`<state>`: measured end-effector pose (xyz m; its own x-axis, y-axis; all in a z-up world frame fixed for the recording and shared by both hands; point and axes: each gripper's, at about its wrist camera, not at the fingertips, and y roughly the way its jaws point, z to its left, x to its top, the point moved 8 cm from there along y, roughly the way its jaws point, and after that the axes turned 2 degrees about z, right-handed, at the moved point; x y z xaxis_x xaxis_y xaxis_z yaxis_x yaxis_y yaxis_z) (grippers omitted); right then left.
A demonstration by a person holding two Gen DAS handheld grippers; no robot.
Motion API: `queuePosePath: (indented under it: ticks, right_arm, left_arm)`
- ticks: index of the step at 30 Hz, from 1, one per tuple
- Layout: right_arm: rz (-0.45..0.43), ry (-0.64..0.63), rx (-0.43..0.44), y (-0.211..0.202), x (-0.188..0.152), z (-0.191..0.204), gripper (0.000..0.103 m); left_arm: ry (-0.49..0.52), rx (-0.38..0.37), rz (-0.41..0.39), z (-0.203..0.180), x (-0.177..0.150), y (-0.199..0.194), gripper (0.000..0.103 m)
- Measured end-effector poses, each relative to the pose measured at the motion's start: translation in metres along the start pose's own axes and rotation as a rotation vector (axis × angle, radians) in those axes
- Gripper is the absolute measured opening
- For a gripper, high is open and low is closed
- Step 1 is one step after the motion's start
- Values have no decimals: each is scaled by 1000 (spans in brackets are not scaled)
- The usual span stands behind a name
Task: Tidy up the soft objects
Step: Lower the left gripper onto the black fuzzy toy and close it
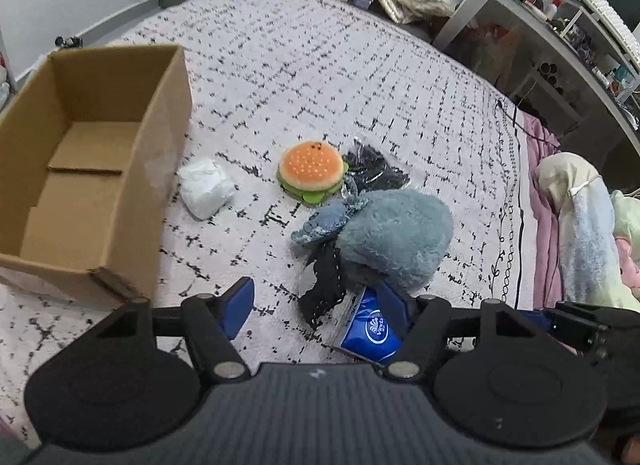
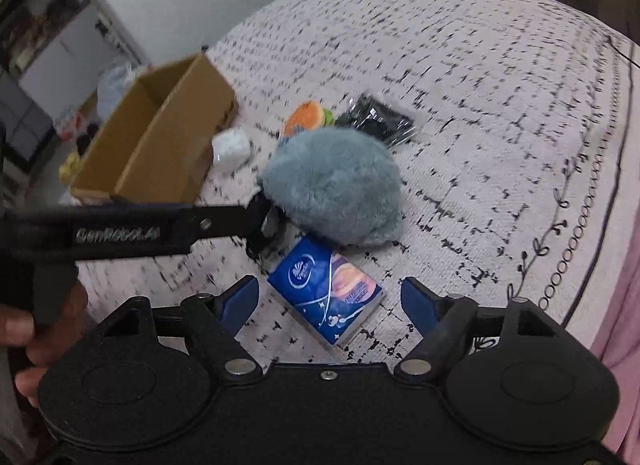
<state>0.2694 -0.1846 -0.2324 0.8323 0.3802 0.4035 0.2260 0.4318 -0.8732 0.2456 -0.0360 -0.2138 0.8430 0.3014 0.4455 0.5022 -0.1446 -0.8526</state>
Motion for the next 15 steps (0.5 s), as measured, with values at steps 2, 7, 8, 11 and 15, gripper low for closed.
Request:
queuePosePath:
  ticks: [2,7,8,11,15]
  right_arm:
    - [34,-32,-2,10,-1,4,78]
    - [69,-74,-15,27,1,9,79]
    - [75,-80,-23,30,2,9,79]
    - [89,-80,-28,37,3,8,79]
    - [84,-95,-25,39,5,10,84]
  left_arm:
    - [-11,-8,21,1,-1,10,64]
    - [-44,-22,49,3,0,27,54]
    - [-48,-26,50,3,0,29,52]
    - [-53,-36,56,2,1,35,42]
    - [-65,-43,58,5,0,40,25]
